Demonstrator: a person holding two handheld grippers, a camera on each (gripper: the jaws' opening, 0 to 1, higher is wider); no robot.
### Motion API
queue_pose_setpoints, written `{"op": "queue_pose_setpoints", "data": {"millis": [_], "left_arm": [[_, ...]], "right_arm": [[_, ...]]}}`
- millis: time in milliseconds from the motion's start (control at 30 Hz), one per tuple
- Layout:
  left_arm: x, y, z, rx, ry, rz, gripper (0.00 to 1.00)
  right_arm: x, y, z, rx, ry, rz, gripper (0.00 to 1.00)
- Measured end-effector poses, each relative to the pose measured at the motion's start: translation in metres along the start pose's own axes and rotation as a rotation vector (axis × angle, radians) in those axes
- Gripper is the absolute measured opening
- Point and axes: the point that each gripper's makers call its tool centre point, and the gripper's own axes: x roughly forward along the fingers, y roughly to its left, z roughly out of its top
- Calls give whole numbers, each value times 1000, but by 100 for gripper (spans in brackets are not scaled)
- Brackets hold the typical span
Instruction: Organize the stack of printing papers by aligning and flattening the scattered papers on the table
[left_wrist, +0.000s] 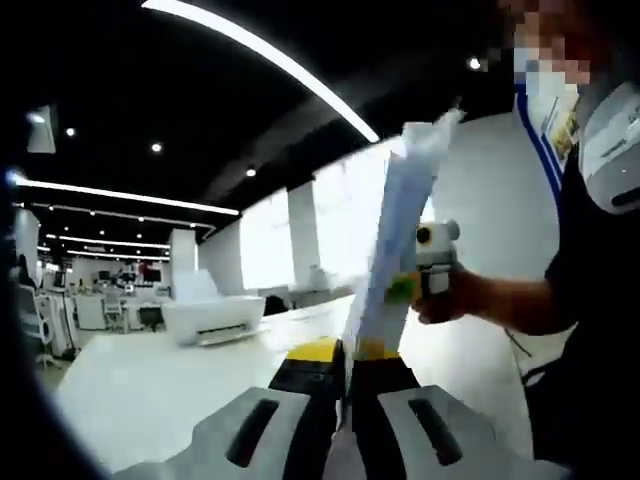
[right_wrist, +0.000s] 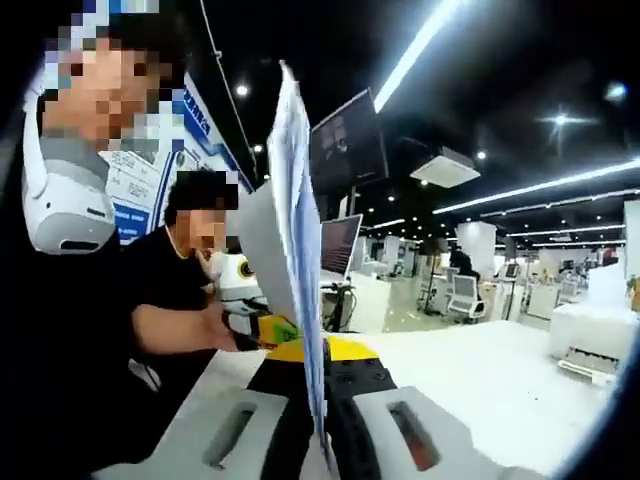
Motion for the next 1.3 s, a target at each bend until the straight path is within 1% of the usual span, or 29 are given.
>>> {"op": "queue_pose_setpoints", "data": {"millis": [33,67,133,267,400,467,500,533,567,600,633,667,700,733,767,800,833,867,900,1000,1033,1067,1100,1133,1167,1200,1233,1267,1300], "left_arm": [[0,-1,6,-20,-2,-7,6],[0,-2,13,-63,-14,-16,6],[0,-2,19,-117,-8,-15,6],[-1,-1,36,-149,-20,-1,6],[-2,3,36,-156,-20,20,6],[-2,5,32,-156,-29,20,8],[-2,8,28,-161,-36,19,15],[-2,11,23,-180,-60,23,23],[-2,12,20,-187,-68,31,29],[-2,13,15,-184,-66,28,31],[-2,13,13,-184,-66,27,30],[-1,10,7,-171,-61,14,30],[0,7,0,-157,-55,1,30],[0,6,-2,-150,-50,-3,28],[1,3,-5,-140,-42,-19,24],[2,0,-7,-129,-34,-35,16],[2,0,-6,-127,-35,-35,7],[1,-5,-1,-157,-44,-65,6],[0,-3,5,-146,-53,-55,6],[-2,-5,14,-111,-71,-49,6],[-2,-6,17,-99,-77,-48,8],[-2,-6,16,-100,-75,-50,14],[0,-2,9,-118,-70,-39,25],[1,-1,2,-139,-55,-42,27],[2,-3,-5,-160,-40,-58,26],[4,-3,-9,-160,-39,-62,27],[6,-5,-14,-164,-30,-70,26],[8,-7,-17,-161,-21,-79,24],[9,-9,-18,-158,-17,-82,23]], "right_arm": [[0,1,9,30,-41,7,0],[-1,1,16,62,-67,15,0],[-2,1,20,67,-78,17,0],[-1,-1,34,124,-127,20,0],[3,-4,33,165,-146,21,0],[4,-7,26,188,-143,14,0],[4,-11,21,211,-140,8,0],[4,-16,10,222,-122,-5,0],[4,-21,0,241,-103,-28,0],[3,-24,-2,243,-107,-38,6],[2,-24,-3,244,-111,-37,10],[2,-23,-3,245,-115,-35,11],[1,-23,-4,246,-119,-34,8],[1,-22,-4,245,-118,-29,3],[1,-17,-1,237,-119,-7,0],[2,-12,2,230,-121,15,0],[3,-11,6,215,-124,14,0],[4,-9,9,203,-116,17,0],[3,-8,17,184,-140,19,0],[4,1,25,169,-138,48,0],[4,3,27,163,-137,58,2],[5,5,24,170,-125,70,9],[7,6,18,178,-106,73,18],[8,6,9,178,-83,68,17],[9,4,2,187,-61,64,15],[10,4,0,197,-67,64,12],[10,4,0,205,-72,65,5],[9,7,1,209,-78,79,0],[8,7,2,209,-77,78,0]]}}
